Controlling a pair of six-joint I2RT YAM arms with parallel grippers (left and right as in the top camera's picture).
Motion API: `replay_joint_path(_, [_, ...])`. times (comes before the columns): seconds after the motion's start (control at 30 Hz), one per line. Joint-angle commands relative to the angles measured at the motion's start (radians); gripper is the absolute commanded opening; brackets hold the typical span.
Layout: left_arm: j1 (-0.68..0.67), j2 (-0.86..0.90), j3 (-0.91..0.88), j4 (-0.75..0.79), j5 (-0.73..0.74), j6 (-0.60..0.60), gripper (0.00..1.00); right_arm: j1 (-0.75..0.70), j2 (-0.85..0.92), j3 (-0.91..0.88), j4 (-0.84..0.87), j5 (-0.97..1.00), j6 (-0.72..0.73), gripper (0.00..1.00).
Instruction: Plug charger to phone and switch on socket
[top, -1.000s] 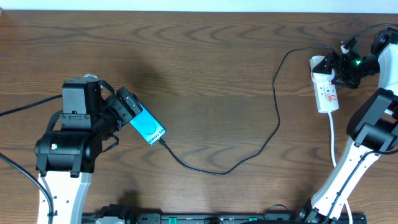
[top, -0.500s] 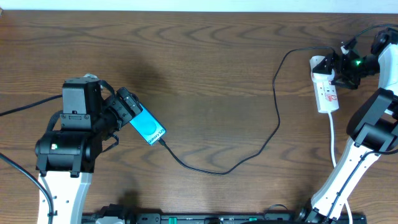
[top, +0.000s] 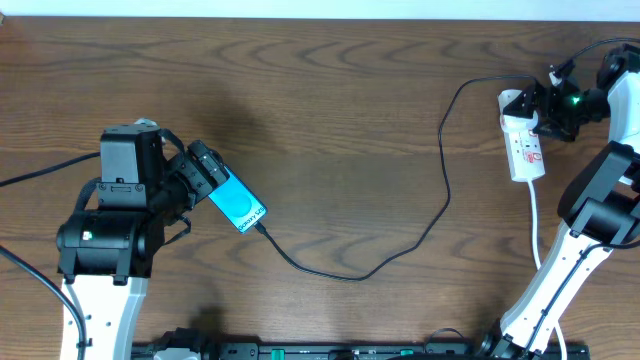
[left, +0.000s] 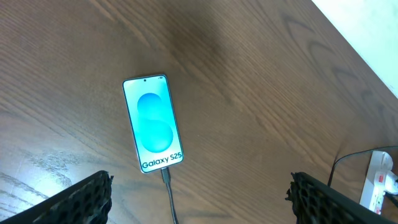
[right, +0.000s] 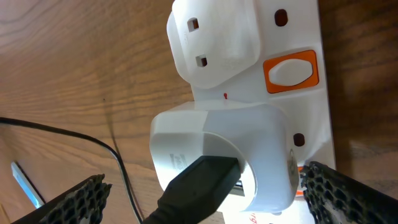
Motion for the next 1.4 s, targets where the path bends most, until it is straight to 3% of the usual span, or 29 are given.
replay_joint_path(0.0, [0.005,-0.008,0.023,-0.003,-0.01,0.018,0.91,0.062,0.028,-0.04,-0.006,-0.076,0.031,0.99])
replay_joint_path(0.9, [0.005,-0.008,0.023,-0.003,-0.009,0.018,0.91,0.054,0.027,-0.035,-0.01,-0.088,0.063,0.99])
replay_joint_path(1.37, [0.005,-0.008,0.023,-0.006,-0.009,0.018,0.91,0.039,0.027,0.06,-0.092,-0.057,0.064,0.99])
